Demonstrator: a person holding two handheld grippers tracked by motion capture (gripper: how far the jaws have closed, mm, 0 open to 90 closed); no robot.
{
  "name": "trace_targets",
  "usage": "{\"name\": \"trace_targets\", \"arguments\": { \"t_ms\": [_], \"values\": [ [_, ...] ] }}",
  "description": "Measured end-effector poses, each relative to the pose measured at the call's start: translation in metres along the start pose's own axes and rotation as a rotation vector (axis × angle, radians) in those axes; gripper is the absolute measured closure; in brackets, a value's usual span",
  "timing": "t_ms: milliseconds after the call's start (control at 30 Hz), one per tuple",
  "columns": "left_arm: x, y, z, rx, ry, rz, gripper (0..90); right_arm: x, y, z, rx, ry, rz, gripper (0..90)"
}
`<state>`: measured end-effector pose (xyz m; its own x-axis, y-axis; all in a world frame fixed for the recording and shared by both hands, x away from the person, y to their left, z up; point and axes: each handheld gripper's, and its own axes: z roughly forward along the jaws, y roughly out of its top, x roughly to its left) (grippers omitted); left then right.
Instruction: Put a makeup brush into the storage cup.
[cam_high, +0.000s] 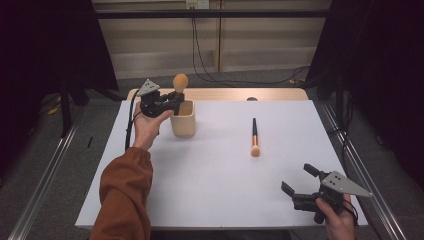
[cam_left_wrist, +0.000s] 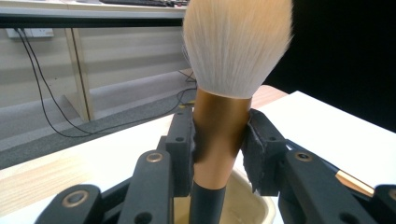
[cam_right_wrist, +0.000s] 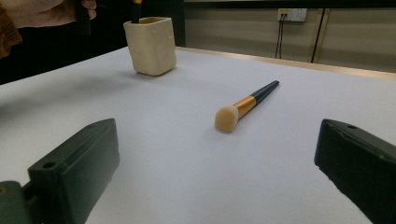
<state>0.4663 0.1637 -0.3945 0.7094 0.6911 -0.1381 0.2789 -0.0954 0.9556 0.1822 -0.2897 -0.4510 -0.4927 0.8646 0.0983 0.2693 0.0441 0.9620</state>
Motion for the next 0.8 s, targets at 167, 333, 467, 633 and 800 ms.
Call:
{"name": "trace_targets", "arguments": {
  "t_ms": [167, 333, 467, 633, 800],
  "values": [
    [0.0, -0.005, 0.002, 0.017, 0.006, 0.012, 66.1, 0.0, 0.0, 0.0, 0.0, 0.005, -0.006, 0.0],
    [0.0, -0.009, 0.005, 0.035, -0.005, 0.005, 66.0, 0.0, 0.0, 0.0, 0.0, 0.003, -0.004, 0.0],
    [0.0, -0.013, 0.007, 0.054, -0.002, 0.009, 66.0, 0.0, 0.0, 0.0, 0.0, 0.006, -0.004, 0.0],
    [0.0, -0.017, 0.007, 0.074, 0.015, 0.02, 65.6, 0.0, 0.0, 0.0, 0.0, 0.005, -0.003, 0.0],
    [-0.001, -0.021, 0.007, 0.068, 0.022, 0.016, 61.8, 0.0, 0.0, 0.0, 0.001, 0.005, -0.004, 0.0]
  ]
}}
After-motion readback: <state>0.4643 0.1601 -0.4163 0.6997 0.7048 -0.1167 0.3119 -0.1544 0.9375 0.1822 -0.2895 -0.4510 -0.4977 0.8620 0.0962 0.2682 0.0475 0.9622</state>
